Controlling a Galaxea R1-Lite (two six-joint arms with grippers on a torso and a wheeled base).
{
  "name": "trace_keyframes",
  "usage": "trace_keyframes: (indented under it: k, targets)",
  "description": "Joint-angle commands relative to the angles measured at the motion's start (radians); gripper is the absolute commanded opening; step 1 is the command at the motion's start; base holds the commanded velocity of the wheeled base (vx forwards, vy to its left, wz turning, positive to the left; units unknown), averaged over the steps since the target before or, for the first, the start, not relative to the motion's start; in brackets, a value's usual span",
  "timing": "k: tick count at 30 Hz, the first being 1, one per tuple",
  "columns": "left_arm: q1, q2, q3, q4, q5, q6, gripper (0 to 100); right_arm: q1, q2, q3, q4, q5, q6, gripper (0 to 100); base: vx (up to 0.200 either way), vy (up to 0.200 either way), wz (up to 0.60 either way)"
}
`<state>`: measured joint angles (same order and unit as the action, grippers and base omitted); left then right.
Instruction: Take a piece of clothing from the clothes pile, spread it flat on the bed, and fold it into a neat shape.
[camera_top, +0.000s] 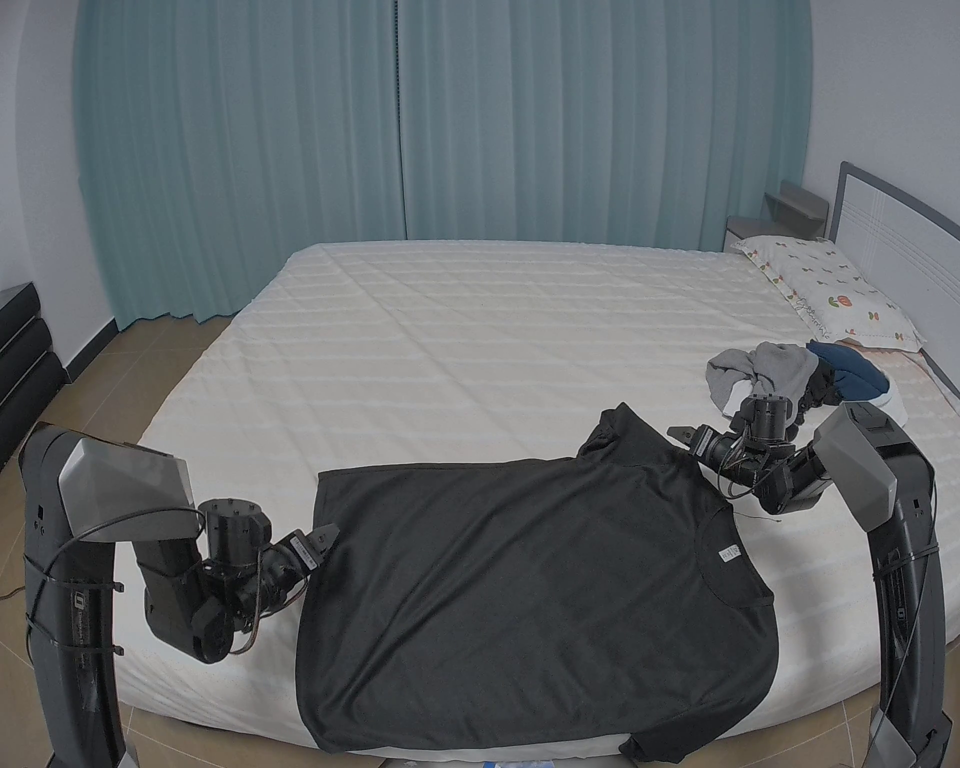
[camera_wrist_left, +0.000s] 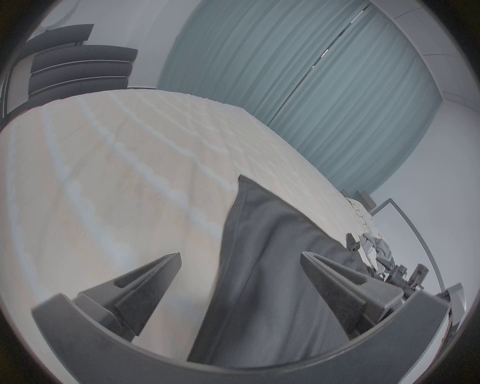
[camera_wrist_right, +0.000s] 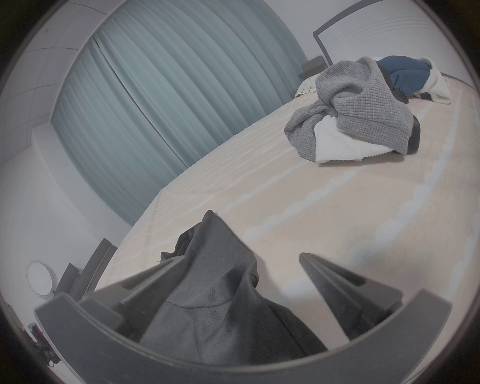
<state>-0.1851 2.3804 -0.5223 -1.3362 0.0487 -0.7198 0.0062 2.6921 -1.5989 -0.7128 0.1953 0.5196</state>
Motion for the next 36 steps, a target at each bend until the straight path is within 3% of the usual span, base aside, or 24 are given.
trace_keyframes:
  k: [1,4,11,17,24,25,36]
  targets:
    - [0.018,0.016,-0.312,0.239,0.005,0.016,100,0.000,-0.028,0.030,-0.001,0.013,0.013,100,0.000,0.000,0.00]
    - [0.030,0.083,-0.495,0.353,0.011,0.017,100,-0.002,-0.029,0.031,0.001,0.016,0.023,100,0.000,0.000,0.00]
    - [0.036,0.181,-0.740,0.522,0.013,0.022,100,0.003,-0.028,0.048,0.003,0.018,0.023,100,0.000,0.000,0.00]
    - [0.050,0.246,-0.835,0.568,0.068,0.040,100,0.006,-0.025,0.053,-0.001,0.018,0.023,100,0.000,0.000,0.00]
    - [0.050,0.264,-0.864,0.571,0.074,0.040,100,0.014,-0.028,0.048,0.001,0.016,0.023,100,0.000,0.000,0.00]
    - [0.050,0.264,-0.869,0.571,0.074,0.040,0,0.014,-0.026,0.048,0.001,0.016,0.023,100,0.000,0.000,0.00]
    - [0.052,0.267,-0.912,0.563,0.080,0.034,0,0.014,-0.018,0.042,-0.002,0.015,0.023,100,0.000,0.000,0.00]
